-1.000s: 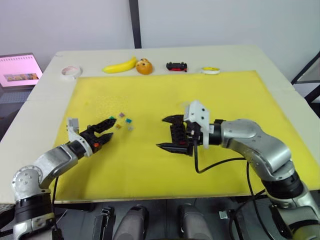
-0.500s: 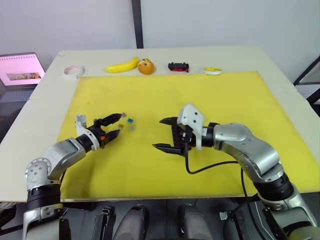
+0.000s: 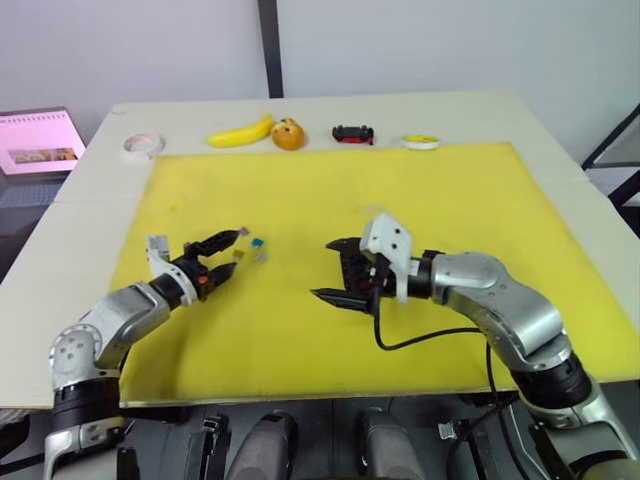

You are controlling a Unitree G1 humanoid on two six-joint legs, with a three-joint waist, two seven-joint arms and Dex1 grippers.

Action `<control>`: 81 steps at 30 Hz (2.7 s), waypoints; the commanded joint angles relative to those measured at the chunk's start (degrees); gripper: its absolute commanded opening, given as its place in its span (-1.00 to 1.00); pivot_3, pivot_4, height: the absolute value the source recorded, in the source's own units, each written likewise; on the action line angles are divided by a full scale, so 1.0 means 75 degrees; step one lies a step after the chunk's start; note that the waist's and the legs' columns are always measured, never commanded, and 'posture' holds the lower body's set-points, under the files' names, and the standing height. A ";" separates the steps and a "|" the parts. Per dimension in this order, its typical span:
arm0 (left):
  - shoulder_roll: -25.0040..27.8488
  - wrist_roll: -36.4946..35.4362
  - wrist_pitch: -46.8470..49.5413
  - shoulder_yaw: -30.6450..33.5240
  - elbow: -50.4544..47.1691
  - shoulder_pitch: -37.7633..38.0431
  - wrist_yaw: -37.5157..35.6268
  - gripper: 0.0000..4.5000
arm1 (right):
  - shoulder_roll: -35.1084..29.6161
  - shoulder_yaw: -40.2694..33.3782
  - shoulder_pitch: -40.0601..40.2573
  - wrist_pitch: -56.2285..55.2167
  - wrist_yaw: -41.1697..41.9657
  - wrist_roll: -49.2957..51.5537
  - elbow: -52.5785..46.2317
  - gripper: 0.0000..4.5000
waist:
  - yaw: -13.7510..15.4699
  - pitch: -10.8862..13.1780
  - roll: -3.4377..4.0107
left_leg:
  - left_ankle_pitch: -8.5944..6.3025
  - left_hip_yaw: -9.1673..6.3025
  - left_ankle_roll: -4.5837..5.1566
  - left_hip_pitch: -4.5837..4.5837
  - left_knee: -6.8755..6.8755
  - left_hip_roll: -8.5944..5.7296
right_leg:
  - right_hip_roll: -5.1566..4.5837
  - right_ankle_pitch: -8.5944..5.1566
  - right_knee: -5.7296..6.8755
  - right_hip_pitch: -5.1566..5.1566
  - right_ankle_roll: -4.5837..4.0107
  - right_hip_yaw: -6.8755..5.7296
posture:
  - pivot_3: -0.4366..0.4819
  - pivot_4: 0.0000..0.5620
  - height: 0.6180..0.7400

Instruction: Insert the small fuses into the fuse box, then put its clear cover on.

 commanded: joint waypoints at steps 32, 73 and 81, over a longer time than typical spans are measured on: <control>-0.0617 0.2035 0.0380 0.0291 0.1645 -0.1023 -0.1367 0.76 | -0.0165 -0.0305 -0.0140 -0.0087 0.0222 -0.0098 -0.0226 1.00 | 0.0176 -0.0046 0.0017 | -0.0023 -0.0028 0.0041 0.0113 -0.0017 -0.0007 | 0.0002 -0.0001 -0.0044 0.0141 -0.0002 -0.0020 | -0.05 -0.47 1.00; -0.0800 0.3014 0.0724 0.0697 0.1935 -0.1025 -0.1627 -0.35 | -0.0283 -0.0500 0.0037 0.0166 0.0260 0.0018 -0.0282 1.00 | 0.0151 -0.0046 0.0016 | -0.0024 -0.0028 0.0042 0.0111 -0.0037 -0.0003 | 0.0002 -0.0002 -0.0062 0.0135 -0.0001 -0.0021 | -0.05 -0.47 1.00; -0.0818 0.3367 0.0739 0.0714 0.2066 -0.0910 -0.1880 -0.47 | -0.0421 -0.0532 0.0073 0.0142 0.0388 -0.0006 -0.0305 1.00 | 0.0149 -0.0046 0.0017 | -0.0024 -0.0028 0.0041 0.0111 -0.0039 -0.0003 | 0.0002 -0.0002 -0.0064 0.0136 -0.0001 -0.0021 | -0.05 -0.47 1.00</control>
